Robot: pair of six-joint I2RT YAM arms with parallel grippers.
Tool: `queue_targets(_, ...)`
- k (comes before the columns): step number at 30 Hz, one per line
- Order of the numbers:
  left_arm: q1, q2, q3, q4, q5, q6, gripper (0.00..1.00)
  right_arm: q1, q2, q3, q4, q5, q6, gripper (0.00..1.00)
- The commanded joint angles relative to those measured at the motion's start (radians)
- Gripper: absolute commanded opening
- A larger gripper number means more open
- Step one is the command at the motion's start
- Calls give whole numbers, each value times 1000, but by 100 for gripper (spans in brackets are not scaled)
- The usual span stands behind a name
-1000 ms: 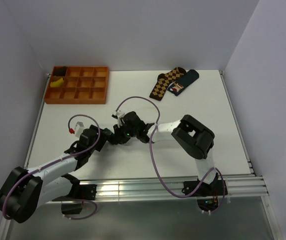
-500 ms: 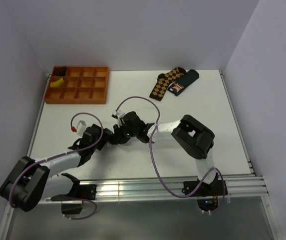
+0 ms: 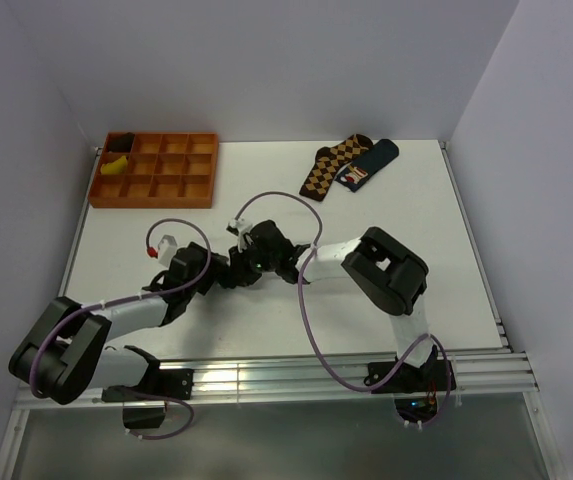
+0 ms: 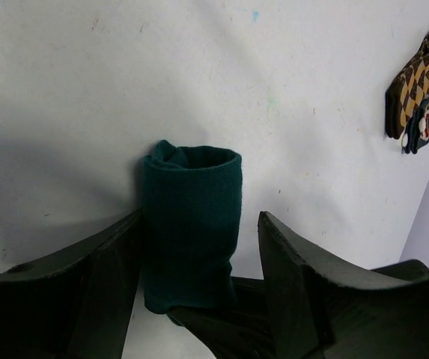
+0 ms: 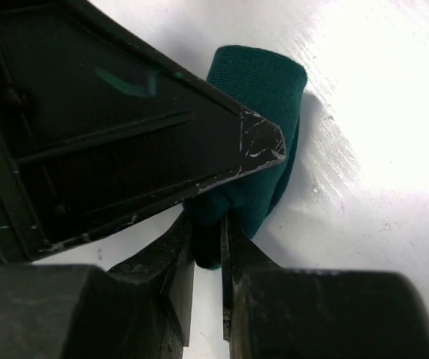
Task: Roll the socks
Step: Roll the sock at the center of the board, then pick up the sock at the center of the board.
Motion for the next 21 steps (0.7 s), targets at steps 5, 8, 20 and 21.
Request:
queue_targets(5, 1, 45, 31, -120, 31, 51, 69, -40, 103, -61, -114, -123, 73, 0)
queue_targets(8, 1, 61, 57, -164, 23, 63, 68, -48, 106, -67, -96, -146, 89, 0)
queue_targets(20, 1, 94, 149, -344, 46, 132, 65, -88, 129, -79, -82, -166, 118, 0)
queue_targets(21, 1, 92, 161, -353, 57, 144, 65, -88, 133, -78, -84, -163, 120, 0)
